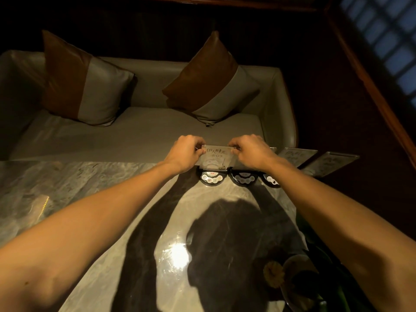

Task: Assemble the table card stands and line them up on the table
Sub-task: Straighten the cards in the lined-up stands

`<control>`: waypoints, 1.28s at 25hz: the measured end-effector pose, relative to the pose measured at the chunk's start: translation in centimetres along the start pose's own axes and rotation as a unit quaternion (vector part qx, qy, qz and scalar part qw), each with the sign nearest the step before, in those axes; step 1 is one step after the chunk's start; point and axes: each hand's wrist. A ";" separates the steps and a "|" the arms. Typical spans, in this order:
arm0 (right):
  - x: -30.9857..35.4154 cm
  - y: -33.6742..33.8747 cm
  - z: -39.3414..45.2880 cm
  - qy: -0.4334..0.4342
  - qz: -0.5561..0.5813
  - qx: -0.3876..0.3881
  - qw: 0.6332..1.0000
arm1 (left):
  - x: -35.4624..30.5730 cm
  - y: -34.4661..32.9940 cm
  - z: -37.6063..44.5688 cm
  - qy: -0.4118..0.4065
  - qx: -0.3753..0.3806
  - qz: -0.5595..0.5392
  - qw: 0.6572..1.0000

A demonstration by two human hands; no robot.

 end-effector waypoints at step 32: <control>0.6 0.4 0.0 0.005 -0.004 -0.009 1.000 | 0.3 0.3 0.1 -0.010 0.016 -0.005 1.000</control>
Point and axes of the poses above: each hand's wrist, its own z-axis towards the middle knuckle, its own y-axis out of the back of the hand, x = y × z, and after that the axes turned 3 degrees about -x, right-handed
